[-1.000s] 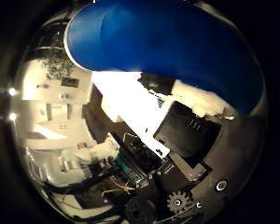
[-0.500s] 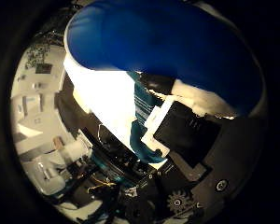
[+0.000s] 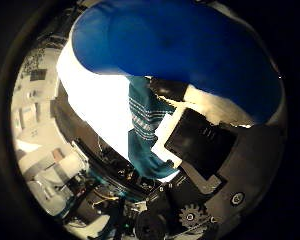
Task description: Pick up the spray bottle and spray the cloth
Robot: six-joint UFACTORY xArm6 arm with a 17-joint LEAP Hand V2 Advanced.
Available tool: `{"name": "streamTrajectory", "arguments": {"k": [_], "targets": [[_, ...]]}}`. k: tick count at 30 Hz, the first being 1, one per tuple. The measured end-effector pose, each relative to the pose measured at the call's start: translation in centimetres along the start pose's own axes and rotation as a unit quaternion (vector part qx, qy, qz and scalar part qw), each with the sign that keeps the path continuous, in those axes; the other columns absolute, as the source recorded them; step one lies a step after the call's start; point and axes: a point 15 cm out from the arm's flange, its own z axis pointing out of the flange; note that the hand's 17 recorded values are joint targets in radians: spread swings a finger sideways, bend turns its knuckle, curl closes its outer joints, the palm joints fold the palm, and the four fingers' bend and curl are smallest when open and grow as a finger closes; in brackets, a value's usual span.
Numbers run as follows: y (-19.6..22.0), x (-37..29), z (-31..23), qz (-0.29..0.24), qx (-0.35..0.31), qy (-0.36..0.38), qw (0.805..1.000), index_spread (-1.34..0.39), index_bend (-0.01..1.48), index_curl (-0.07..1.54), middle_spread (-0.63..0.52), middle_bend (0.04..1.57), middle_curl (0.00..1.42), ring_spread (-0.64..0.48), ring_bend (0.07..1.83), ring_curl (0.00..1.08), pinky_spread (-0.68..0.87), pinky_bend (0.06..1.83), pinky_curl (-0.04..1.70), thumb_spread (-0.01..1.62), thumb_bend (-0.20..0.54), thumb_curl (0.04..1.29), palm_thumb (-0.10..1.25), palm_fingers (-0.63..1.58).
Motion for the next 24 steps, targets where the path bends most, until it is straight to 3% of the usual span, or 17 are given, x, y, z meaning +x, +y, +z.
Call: {"name": "streamTrajectory", "arguments": {"k": [17, 24], "targets": [[0.0, 0.2, -3.4, 0.02, 0.022, -0.009, 1.0, -0.17, 1.21, 0.69, -0.06, 1.37, 0.58, -0.15, 1.47, 0.61, -0.15, 0.95, 1.5, 1.01, -0.014, 0.72, 1.05, 1.19], [-1.7, -0.8, -8.2, 0.055, 0.068, -0.071, 0.994, -0.17, 1.21, 0.69, -0.06, 1.38, 0.59, -0.15, 1.48, 0.62, -0.15, 0.95, 1.5, 1.01, -0.014, 0.72, 1.05, 1.19]]}}
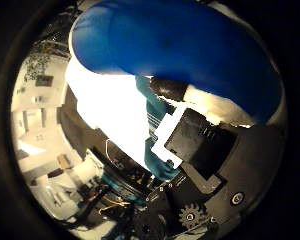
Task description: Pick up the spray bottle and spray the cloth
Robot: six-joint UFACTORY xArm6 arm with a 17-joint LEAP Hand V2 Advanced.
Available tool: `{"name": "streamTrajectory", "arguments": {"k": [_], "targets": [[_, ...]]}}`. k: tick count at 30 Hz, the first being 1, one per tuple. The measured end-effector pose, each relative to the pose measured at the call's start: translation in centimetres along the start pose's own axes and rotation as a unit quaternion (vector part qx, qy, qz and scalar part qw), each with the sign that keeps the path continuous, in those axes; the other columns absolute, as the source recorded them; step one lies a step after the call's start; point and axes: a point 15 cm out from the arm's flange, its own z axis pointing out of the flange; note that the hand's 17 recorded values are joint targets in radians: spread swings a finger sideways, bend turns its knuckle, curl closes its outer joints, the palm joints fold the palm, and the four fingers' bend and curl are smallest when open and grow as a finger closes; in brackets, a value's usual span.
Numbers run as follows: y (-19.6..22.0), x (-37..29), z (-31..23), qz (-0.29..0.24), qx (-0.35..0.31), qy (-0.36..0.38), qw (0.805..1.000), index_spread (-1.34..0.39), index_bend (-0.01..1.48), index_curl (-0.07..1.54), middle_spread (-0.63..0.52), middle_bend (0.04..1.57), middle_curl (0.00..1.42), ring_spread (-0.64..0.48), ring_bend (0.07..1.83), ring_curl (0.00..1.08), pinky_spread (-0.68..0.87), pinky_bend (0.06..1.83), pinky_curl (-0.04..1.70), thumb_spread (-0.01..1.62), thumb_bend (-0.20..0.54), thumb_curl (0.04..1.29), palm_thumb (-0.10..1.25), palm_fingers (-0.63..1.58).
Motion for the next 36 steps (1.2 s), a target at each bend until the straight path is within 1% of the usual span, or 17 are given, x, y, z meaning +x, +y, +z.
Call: {"name": "streamTrajectory", "arguments": {"k": [4, 10, 17, 20, 22, 24, 29, 33, 36], "targets": [[-0.2, -0.8, -1.2, 0.008, 0.012, -0.022, 1.0, -0.18, 1.2, 0.7, -0.06, 1.38, 0.59, -0.15, 1.48, 0.61, -0.15, 0.95, 1.5, 1.01, -0.014, 0.72, 1.05, 1.19], [-0.5, -3.8, -2.8, 0.03, 0.024, -0.097, 0.995, -0.18, 1.19, 0.7, -0.07, 1.38, 0.59, -0.16, 1.47, 0.62, -0.15, 0.96, 1.5, 1.01, -0.014, 0.71, 1.04, 1.18], [-2.9, -6.7, -5.7, 0.061, 0.082, -0.202, 0.974, -0.19, 1.18, 0.71, -0.07, 1.39, 0.59, -0.16, 1.48, 0.62, -0.15, 0.96, 1.5, 1.01, -0.014, 0.71, 1.04, 1.18], [-3.0, -7.9, -5.4, 0.066, 0.087, -0.247, 0.963, -0.19, 1.17, 0.72, -0.07, 1.38, 0.59, -0.16, 1.48, 0.62, -0.15, 0.96, 1.49, 1.01, -0.011, 0.71, 1.05, 1.18], [-2.9, -8.3, -5.0, 0.073, 0.095, -0.282, 0.952, -0.19, 1.17, 0.72, -0.07, 1.38, 0.59, -0.16, 1.48, 0.62, -0.15, 0.96, 1.49, 1.02, -0.011, 0.71, 1.05, 1.18], [-2.7, -9.3, -4.7, 0.079, 0.103, -0.326, 0.937, -0.19, 1.17, 0.72, -0.07, 1.38, 0.59, -0.16, 1.48, 0.62, -0.15, 0.96, 1.49, 1.03, -0.012, 0.71, 1.05, 1.18], [-3.1, -11.2, -5.0, 0.081, 0.14, -0.428, 0.889, -0.19, 1.16, 0.73, -0.06, 1.38, 0.59, -0.16, 1.48, 0.62, -0.15, 0.96, 1.49, 1.03, -0.012, 0.71, 1.06, 1.18], [-2.9, -11.5, -3.0, 0.091, 0.165, -0.49, 0.851, -0.19, 1.16, 0.73, -0.06, 1.38, 0.59, -0.16, 1.48, 0.62, -0.15, 0.95, 1.49, 1.03, -0.012, 0.72, 1.06, 1.19], [-2.8, -12.2, -1.4, 0.097, 0.175, -0.524, 0.828, -0.19, 1.17, 0.73, -0.06, 1.38, 0.59, -0.15, 1.48, 0.61, -0.15, 0.95, 1.5, 1.03, -0.014, 0.72, 1.06, 1.19]]}}
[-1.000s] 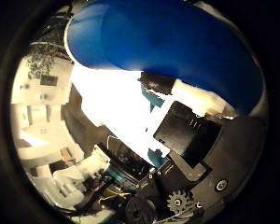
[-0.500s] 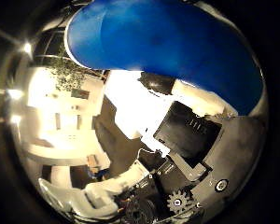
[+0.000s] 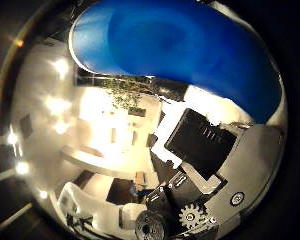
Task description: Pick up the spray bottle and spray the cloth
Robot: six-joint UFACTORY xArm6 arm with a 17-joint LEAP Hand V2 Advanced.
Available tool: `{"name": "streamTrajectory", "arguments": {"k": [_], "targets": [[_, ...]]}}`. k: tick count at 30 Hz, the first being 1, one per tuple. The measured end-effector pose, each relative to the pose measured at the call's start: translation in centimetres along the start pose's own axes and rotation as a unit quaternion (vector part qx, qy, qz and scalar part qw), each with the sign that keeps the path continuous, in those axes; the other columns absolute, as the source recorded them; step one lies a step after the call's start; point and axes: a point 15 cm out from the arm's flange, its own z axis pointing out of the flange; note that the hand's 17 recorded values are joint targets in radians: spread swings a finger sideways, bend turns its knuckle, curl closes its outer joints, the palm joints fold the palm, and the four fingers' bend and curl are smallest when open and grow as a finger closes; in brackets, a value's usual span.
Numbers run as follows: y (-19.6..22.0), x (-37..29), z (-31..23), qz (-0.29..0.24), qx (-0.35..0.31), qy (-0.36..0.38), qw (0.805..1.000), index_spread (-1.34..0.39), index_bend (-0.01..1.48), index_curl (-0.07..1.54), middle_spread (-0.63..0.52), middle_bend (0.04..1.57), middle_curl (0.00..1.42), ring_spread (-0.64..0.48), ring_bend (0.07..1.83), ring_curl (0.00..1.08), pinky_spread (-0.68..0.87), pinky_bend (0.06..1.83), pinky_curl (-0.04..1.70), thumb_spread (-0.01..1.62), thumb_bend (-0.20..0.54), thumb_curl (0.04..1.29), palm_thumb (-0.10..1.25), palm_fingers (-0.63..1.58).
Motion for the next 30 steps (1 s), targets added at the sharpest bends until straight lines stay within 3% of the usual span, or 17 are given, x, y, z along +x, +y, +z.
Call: {"name": "streamTrajectory", "arguments": {"k": [12, 30], "targets": [[2.6, 2.4, 5.8, 0.008, -0.011, -0.13, 0.991, -0.19, 1.18, 0.72, -0.06, 1.37, 0.58, -0.15, 1.47, 0.61, -0.15, 0.95, 1.5, 1.02, -0.012, 0.73, 1.06, 1.19], [3.1, 5.6, 12.8, -0.011, -0.032, -0.148, 0.988, -0.18, 1.19, 0.72, -0.05, 1.36, 0.58, -0.15, 1.48, 0.61, -0.15, 0.95, 1.5, 1.02, -0.014, 0.74, 1.05, 1.19]]}}
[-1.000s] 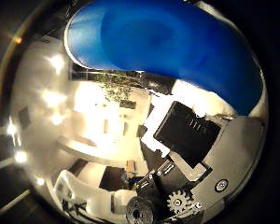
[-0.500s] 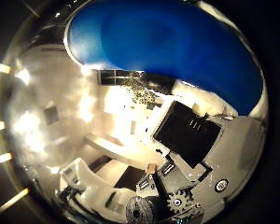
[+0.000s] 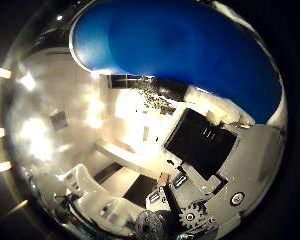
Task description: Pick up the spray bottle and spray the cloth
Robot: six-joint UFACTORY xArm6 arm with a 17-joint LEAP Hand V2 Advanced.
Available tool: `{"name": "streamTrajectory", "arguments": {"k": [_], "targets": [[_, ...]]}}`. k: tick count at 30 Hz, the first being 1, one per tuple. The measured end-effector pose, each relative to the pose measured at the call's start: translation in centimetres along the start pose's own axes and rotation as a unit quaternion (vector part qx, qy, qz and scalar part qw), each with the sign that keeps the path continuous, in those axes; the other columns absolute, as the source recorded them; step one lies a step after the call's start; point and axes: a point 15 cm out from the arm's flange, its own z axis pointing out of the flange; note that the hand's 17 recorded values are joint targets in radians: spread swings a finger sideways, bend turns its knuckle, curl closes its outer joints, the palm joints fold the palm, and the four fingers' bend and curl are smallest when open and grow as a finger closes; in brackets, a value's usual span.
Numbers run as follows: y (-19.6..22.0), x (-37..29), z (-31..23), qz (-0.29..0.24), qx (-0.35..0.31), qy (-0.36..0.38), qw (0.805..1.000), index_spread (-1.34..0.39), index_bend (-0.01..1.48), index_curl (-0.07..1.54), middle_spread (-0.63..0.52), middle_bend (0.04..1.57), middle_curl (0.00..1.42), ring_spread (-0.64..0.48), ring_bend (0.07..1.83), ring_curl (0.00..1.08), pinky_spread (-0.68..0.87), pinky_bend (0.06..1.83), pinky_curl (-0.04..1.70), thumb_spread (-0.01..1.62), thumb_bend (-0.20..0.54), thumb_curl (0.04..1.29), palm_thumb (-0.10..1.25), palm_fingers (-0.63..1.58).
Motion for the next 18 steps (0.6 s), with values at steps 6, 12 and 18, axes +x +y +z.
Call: {"name": "streamTrajectory", "arguments": {"k": [6, 12, 18], "targets": [[0.9, 1.7, 1.0, 0.007, -0.012, 0.003, 1.0, -0.18, 1.19, 0.71, -0.05, 1.37, 0.58, -0.15, 1.48, 0.61, -0.15, 0.95, 1.5, 1.0, -0.013, 0.74, 1.05, 1.19], [0.7, 2.7, 1.6, 0.007, -0.014, 0.003, 1.0, -0.18, 1.19, 0.71, -0.05, 1.37, 0.58, -0.15, 1.48, 0.61, -0.15, 0.95, 1.49, 1.0, -0.014, 0.74, 1.04, 1.19], [0.9, 3.3, 1.7, 0.012, -0.016, 0.003, 1.0, -0.17, 1.18, 0.71, -0.05, 1.36, 0.58, -0.15, 1.46, 0.6, -0.16, 0.95, 1.46, 1.01, -0.017, 0.73, 1.01, 1.2]]}}
